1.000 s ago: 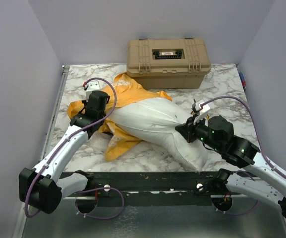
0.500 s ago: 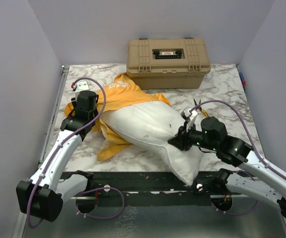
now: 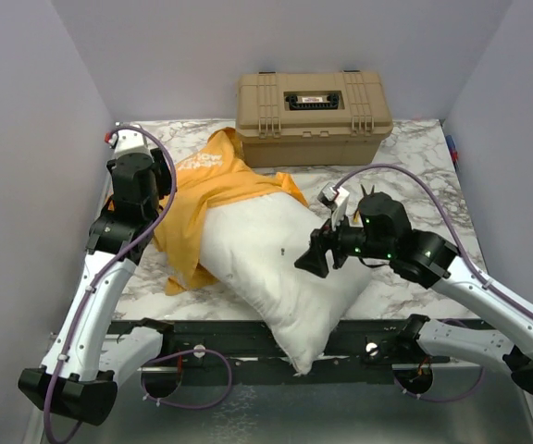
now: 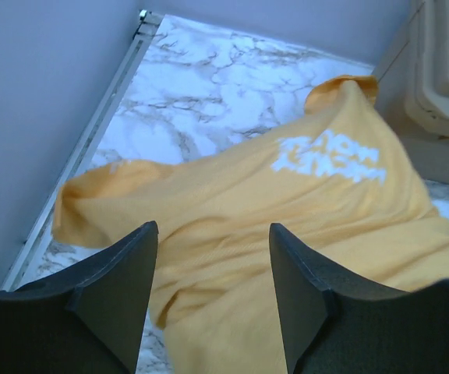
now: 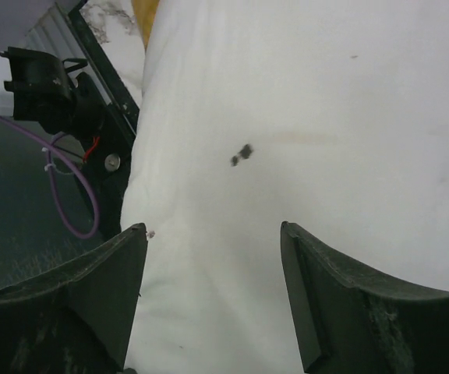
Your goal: Remove the pillowcase from the pillow
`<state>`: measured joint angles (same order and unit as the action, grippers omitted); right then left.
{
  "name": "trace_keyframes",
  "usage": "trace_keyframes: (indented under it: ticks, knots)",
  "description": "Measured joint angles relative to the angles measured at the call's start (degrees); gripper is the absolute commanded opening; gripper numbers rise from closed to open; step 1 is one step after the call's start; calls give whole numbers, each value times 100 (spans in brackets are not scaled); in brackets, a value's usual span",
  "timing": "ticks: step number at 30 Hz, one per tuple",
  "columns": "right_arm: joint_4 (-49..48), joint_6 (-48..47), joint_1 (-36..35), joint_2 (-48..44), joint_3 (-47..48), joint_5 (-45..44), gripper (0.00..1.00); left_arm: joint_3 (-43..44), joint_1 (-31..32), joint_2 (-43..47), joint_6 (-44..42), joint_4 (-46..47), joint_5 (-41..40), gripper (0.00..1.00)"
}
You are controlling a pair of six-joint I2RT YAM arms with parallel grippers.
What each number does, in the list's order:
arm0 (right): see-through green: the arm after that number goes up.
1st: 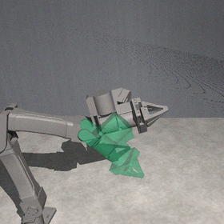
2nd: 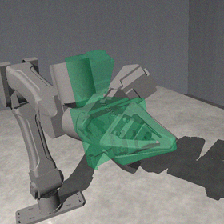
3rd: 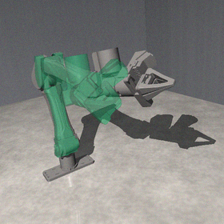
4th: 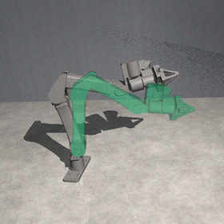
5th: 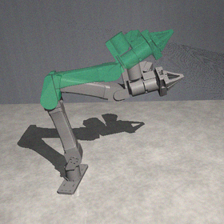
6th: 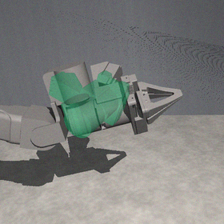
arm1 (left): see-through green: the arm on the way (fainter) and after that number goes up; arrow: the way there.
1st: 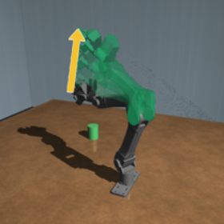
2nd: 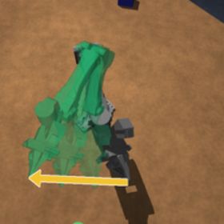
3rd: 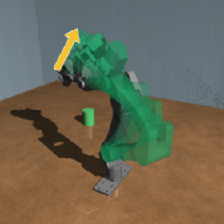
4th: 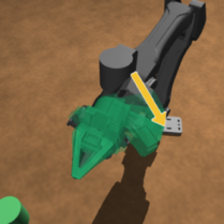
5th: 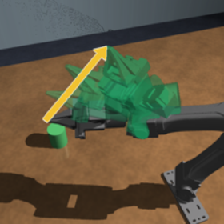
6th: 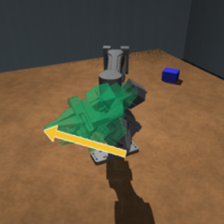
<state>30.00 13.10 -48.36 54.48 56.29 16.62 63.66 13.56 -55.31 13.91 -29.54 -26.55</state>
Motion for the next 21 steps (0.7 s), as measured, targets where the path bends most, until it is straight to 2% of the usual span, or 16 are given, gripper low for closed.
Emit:
trace_keyframes:
  ticks: [4,9,12,16,21]
  knots:
    - [22,-22,0,271,236,11,89,310,-7,-70,-9,61,205,64]
    - [26,-59,107,520,437,-138,95,614,-7,-433,-17,103,752,64]
    - [-79,-42,535,688,490,-125,98,632,-7,-691,-48,199,1325,65]
    - [-367,33,1161,1021,507,-4,99,240,7,-809,-114,518,1917,65]
    - [-828,120,1397,1738,680,308,98,-566,7,-802,-157,861,2415,65]
